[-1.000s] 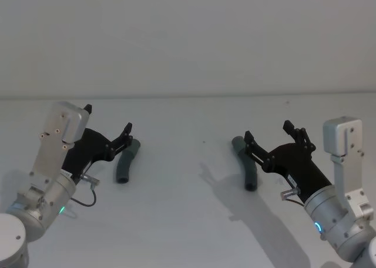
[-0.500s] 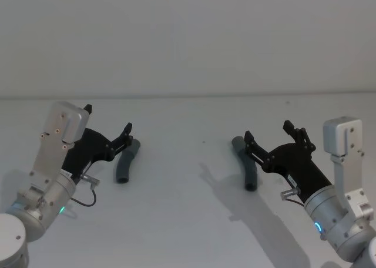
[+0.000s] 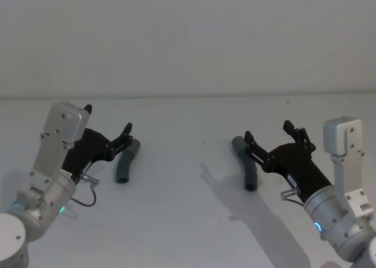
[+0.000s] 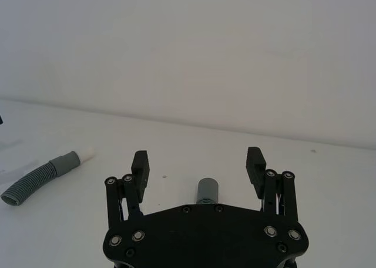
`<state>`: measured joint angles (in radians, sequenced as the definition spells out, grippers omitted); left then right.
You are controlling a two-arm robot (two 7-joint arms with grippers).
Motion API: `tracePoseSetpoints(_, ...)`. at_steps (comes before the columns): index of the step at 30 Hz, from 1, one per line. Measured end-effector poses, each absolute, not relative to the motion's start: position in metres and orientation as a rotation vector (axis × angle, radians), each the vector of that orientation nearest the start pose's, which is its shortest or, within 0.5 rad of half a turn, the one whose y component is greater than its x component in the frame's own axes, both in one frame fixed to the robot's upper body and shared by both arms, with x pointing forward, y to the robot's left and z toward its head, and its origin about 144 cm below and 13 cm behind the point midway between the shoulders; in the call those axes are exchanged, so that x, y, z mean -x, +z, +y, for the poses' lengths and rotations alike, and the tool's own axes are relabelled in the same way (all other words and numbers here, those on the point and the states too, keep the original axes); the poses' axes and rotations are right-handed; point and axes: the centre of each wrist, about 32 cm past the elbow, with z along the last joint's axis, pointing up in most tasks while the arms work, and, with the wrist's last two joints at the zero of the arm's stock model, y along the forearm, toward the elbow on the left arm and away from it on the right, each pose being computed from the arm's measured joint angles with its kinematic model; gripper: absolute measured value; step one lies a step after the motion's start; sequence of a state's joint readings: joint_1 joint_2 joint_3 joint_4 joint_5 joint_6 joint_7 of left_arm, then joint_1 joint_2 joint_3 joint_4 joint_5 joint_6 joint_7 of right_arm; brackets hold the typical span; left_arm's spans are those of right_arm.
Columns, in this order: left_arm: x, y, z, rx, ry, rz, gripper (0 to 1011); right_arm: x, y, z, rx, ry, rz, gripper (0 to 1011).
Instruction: Use both hands to pick up one end of the pipe from the table, align the ends, and insert them.
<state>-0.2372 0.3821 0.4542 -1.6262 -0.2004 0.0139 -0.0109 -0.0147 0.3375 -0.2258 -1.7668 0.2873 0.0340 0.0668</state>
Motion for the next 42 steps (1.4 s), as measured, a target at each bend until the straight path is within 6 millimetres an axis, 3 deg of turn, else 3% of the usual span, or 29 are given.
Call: tracePoseSetpoints(42,-0.4920,1.2044,0.1984,-0.061,1.124,-0.268,1000,-0.4433,1.1887,-0.2371,-0.026,-1.229,-0.075,1005)
